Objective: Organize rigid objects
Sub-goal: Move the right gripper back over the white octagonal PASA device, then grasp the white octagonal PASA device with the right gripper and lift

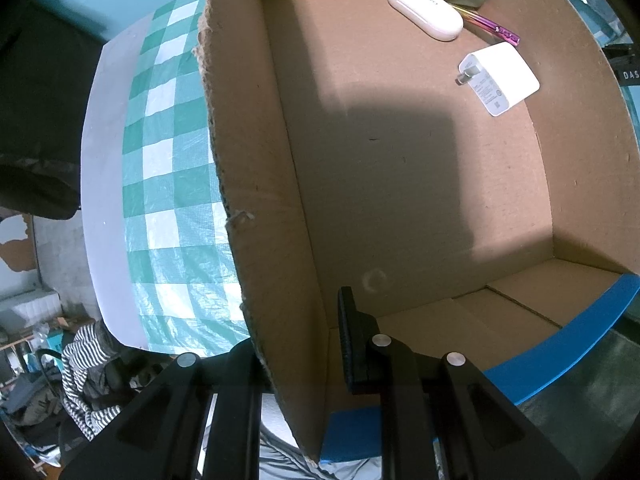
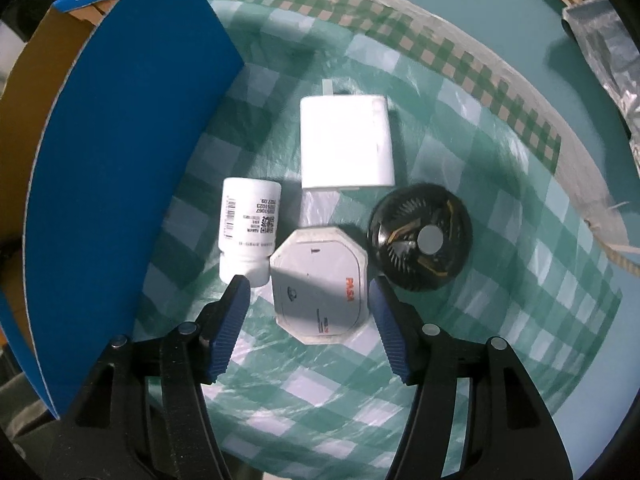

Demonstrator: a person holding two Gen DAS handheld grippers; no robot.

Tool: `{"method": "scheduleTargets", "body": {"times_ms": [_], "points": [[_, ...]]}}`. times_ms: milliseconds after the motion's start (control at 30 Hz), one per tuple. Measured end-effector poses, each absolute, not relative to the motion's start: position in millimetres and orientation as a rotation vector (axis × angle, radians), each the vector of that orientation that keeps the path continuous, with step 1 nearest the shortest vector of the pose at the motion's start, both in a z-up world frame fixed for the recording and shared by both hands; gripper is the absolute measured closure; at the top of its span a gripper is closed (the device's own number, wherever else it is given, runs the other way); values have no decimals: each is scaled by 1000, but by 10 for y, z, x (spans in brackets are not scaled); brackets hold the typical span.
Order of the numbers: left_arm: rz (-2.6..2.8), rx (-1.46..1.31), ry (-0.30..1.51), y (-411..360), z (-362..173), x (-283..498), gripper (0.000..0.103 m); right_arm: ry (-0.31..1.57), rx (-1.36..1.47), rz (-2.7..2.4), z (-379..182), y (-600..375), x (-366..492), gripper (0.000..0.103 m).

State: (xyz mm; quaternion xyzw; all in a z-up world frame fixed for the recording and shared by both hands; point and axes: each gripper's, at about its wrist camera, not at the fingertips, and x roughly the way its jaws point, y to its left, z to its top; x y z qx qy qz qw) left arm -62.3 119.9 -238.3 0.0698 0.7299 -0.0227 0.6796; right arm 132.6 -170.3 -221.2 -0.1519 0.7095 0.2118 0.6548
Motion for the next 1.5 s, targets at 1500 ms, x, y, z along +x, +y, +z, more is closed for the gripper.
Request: {"method": "scheduleTargets", "body": {"times_ms": [1500], "points": [[-57, 154, 1643, 1255, -2420, -636, 86, 1631, -347, 454, -2149, -1800, 1029, 50]]}}
